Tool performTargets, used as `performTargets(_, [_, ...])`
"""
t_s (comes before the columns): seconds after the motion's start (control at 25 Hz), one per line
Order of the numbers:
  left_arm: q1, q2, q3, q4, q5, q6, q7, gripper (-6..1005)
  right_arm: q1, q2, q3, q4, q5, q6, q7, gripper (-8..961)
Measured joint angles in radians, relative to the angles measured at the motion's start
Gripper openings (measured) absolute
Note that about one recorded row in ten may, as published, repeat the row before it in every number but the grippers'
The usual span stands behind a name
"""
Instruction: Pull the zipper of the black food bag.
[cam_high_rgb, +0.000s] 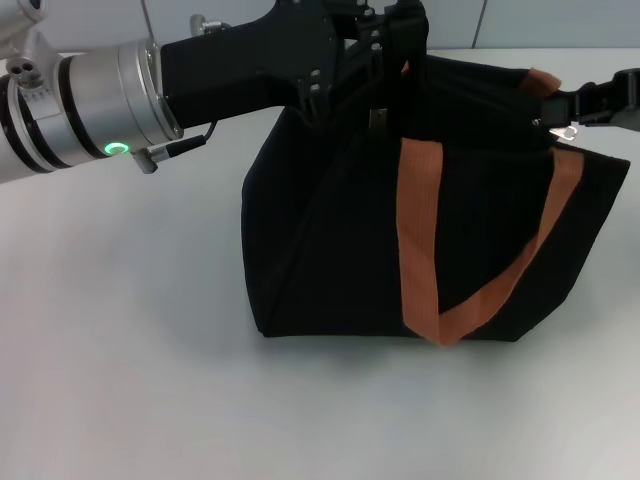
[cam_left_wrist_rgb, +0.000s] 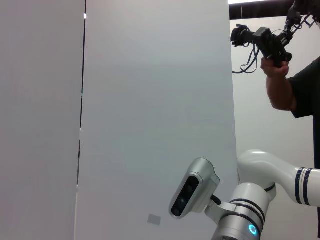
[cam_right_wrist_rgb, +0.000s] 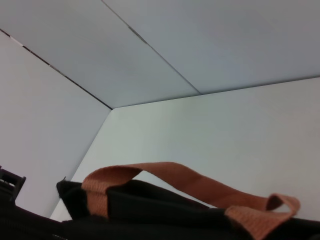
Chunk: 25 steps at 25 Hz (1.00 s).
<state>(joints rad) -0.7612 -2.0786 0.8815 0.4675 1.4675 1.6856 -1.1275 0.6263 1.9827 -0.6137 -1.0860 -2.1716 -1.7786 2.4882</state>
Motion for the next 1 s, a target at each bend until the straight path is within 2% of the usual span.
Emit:
performTargets(0.6, [0.000, 0.000, -0.003, 0.000, 0.000, -0.005, 0.000, 148, -0.011, -0.005, 0.032, 0.008, 0.010, -0.004, -0.016, 100])
performTargets(0.88, [0.006, 0.003, -0.014, 0.000, 0.000, -0.020, 0.000, 151, -0.068, -0.006, 0.061, 0.046, 0.226, -0.027, -0.142, 109])
performTargets(1.0, [0.015, 0.005, -0.019, 0.000, 0.000, -0.032, -0.003, 153, -0.087, -0.016, 0.067, 0.117, 0.332, -0.059, -0.228, 142])
